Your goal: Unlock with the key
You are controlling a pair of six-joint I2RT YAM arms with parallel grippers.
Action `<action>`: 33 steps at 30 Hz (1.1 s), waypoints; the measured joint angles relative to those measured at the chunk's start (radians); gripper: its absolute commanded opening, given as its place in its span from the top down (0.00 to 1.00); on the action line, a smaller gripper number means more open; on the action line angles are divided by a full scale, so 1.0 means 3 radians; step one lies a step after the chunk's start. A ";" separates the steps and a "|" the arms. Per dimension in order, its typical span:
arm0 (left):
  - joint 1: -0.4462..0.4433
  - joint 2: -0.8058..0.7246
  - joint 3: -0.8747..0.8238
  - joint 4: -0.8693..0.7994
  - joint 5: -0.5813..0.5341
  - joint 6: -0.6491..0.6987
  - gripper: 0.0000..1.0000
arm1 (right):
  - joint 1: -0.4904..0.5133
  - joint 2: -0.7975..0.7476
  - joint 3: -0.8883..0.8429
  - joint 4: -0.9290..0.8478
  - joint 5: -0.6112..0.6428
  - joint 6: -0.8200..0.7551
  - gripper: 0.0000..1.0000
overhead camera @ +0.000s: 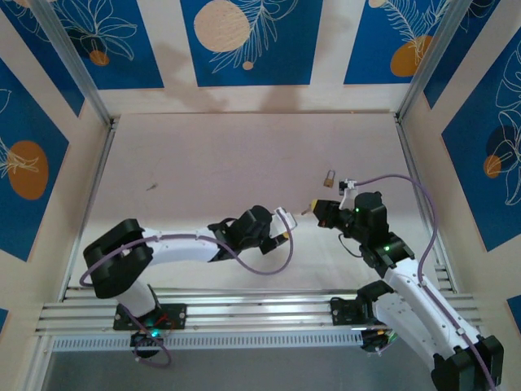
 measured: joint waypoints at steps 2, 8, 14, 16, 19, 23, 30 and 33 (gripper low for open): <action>-0.0013 -0.0048 -0.0042 0.0113 -0.0057 0.0057 0.81 | 0.0074 -0.0001 0.0000 0.0034 0.0043 -0.0009 1.00; -0.0013 -0.0100 -0.0085 0.0253 -0.0173 0.0177 0.81 | 0.0267 -0.0071 -0.0079 0.0164 0.0125 -0.0038 1.00; -0.0014 -0.0100 -0.0086 0.0291 -0.0212 0.0219 0.81 | 0.0404 -0.0075 -0.0122 0.0259 0.0286 -0.0037 1.00; -0.0014 -0.0100 -0.0086 0.0300 -0.0223 0.0238 0.82 | 0.0450 -0.0047 -0.0122 0.0284 0.0350 -0.0014 1.00; -0.0014 -0.0100 -0.0086 0.0299 -0.0235 0.0239 0.82 | 0.0506 -0.0024 -0.0151 0.0318 0.0441 -0.0010 1.00; -0.0023 -0.0094 -0.0084 0.0296 -0.0235 0.0239 0.83 | 0.0521 0.0001 -0.0183 0.0327 0.0512 -0.0010 1.00; -0.0028 -0.0065 -0.0065 0.0294 -0.0234 0.0239 0.83 | 0.0521 0.0025 -0.0200 0.0360 0.0537 0.0000 1.00; -0.0034 -0.0043 -0.0029 0.0295 -0.0234 0.0239 0.83 | 0.0521 0.0053 -0.0202 0.0384 0.0537 0.0014 1.00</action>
